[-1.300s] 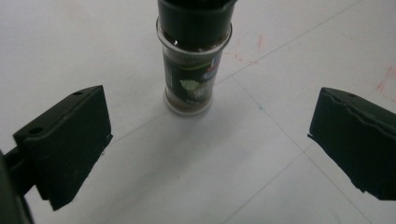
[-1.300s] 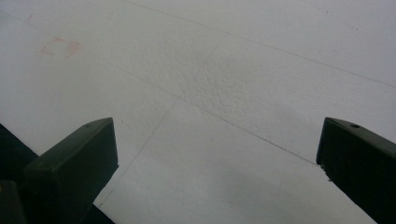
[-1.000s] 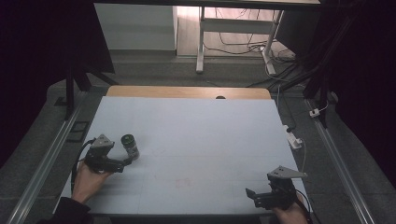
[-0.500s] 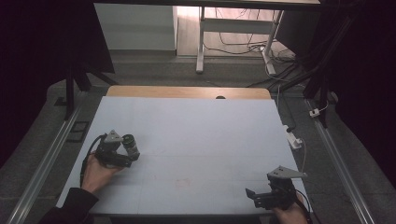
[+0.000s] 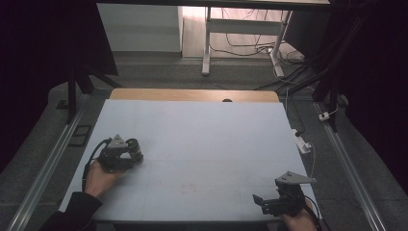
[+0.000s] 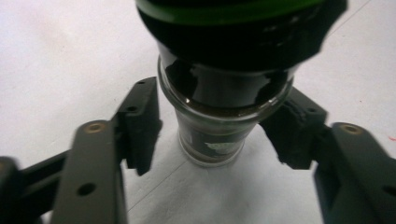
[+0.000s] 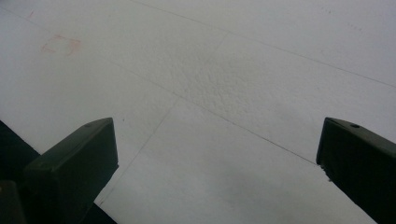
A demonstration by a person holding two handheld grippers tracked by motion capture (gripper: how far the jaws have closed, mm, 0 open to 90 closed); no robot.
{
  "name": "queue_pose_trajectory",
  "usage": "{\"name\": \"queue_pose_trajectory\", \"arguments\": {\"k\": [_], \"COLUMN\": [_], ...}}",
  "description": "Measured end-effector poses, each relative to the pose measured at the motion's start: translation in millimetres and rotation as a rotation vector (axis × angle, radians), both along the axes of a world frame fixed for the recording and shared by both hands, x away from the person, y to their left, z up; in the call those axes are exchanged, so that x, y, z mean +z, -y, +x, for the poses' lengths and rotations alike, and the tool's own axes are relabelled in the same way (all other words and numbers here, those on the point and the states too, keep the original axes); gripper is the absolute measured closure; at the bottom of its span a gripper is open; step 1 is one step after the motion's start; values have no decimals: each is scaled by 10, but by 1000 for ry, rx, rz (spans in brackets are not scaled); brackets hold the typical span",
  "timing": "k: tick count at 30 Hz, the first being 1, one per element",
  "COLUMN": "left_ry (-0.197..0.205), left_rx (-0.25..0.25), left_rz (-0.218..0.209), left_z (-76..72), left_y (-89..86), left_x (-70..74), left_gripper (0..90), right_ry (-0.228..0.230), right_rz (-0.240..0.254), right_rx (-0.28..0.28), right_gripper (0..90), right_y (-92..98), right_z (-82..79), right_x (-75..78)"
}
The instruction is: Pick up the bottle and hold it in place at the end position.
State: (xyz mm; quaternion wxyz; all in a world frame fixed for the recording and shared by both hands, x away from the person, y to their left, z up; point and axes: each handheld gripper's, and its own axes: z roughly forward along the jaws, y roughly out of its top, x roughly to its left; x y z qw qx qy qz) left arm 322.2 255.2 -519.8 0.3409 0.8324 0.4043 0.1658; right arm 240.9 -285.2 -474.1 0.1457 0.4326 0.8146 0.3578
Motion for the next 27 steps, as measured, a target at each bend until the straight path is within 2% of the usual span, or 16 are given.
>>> {"name": "queue_pose_trajectory", "arguments": {"k": [4,16,20,27], "left_ry": [-3,-11,-16,-16], "left_rx": [-11,9,16,-3], "left_rz": [-9,-11,-41,-78], "left_z": [-4,-3,1,20], "left_y": [-9,5,3,50], "left_x": [5,24,58,154], "left_gripper": [518,532,533,533], "right_ry": [0,1,1,0], "right_rz": [-1,-2,-1,-2], "right_rx": [3,4,4,3], "right_gripper": [0,0,0,0], "right_y": [0,-2,-1,0], "right_z": [-1,-2,-2,0], "right_x": [0,1,1,0]}}
